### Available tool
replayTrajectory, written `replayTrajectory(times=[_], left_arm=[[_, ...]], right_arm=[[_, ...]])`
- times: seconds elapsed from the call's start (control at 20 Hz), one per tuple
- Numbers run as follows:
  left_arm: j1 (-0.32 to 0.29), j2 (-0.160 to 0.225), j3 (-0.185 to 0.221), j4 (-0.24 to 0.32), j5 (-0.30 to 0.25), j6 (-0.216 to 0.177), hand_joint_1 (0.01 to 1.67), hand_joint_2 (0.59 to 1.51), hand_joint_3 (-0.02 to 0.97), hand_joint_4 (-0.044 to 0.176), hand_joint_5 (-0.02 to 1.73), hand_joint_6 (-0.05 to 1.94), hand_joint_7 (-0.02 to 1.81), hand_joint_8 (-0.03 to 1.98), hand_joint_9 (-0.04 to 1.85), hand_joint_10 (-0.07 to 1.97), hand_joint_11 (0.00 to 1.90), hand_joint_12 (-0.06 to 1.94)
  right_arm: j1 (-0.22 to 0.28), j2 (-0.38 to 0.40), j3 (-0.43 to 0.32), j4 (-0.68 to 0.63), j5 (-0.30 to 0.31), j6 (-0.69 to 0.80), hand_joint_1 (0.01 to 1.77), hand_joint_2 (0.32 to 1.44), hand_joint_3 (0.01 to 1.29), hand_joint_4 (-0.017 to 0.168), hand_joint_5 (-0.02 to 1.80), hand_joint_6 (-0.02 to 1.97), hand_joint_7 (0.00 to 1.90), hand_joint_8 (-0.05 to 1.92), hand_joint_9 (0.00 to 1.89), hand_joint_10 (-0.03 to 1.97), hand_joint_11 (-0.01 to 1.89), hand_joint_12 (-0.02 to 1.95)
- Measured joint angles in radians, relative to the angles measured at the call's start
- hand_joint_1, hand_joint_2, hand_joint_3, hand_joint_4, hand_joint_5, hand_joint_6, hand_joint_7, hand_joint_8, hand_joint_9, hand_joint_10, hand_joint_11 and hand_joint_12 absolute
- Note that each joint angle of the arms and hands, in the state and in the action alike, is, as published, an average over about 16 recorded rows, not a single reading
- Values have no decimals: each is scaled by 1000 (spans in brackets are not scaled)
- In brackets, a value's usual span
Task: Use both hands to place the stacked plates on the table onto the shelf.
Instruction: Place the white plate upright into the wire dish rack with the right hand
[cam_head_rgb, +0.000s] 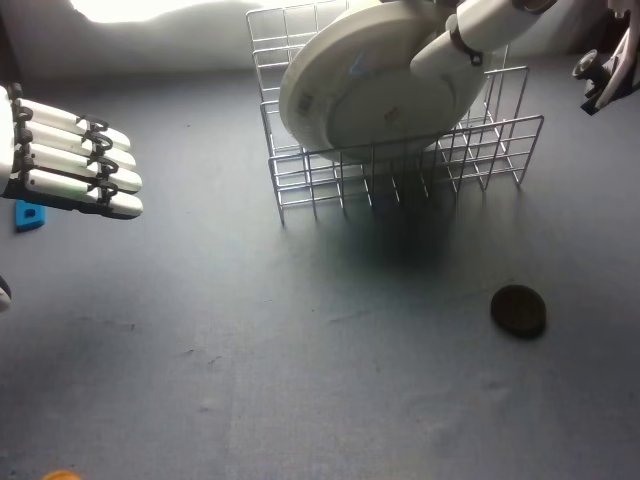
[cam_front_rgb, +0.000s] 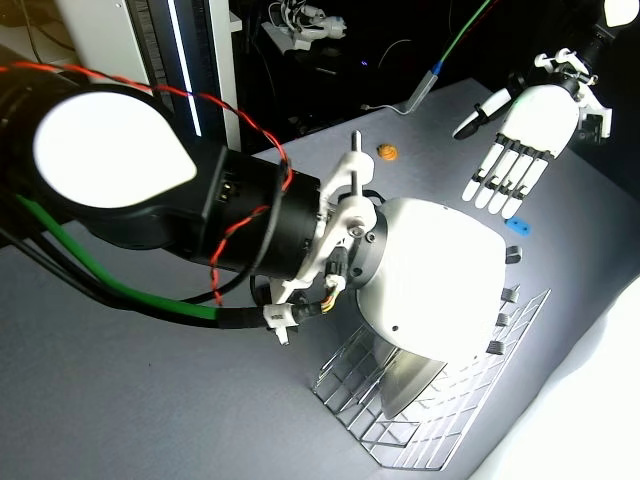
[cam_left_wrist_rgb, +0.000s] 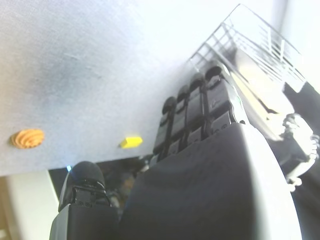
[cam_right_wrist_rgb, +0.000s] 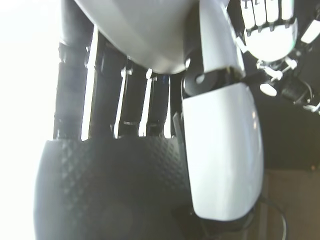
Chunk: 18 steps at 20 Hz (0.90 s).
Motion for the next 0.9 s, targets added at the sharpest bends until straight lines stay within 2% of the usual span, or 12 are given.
replayTrajectory(times=[0.25,0.6,0.9], left_arm=[[0,0,-1,0,0,0,22,1130,4,5,19,7,20,-6,22,13,22,16],[0,0,-2,2,0,0,22,1130,4,5,19,7,20,-6,22,13,22,17],[2,0,-2,3,0,0,21,1129,4,5,19,8,19,-6,22,13,22,17]], right_arm=[[-20,-19,15,61,-13,-77,1209,1000,11,6,949,944,1093,770,1321,13,963,1100],[-48,-31,21,128,-20,-173,1187,1009,10,2,947,930,1091,449,1236,16,889,1074],[-59,-33,23,132,-15,-190,1142,1010,10,-3,914,607,1059,161,1143,19,784,1078]])
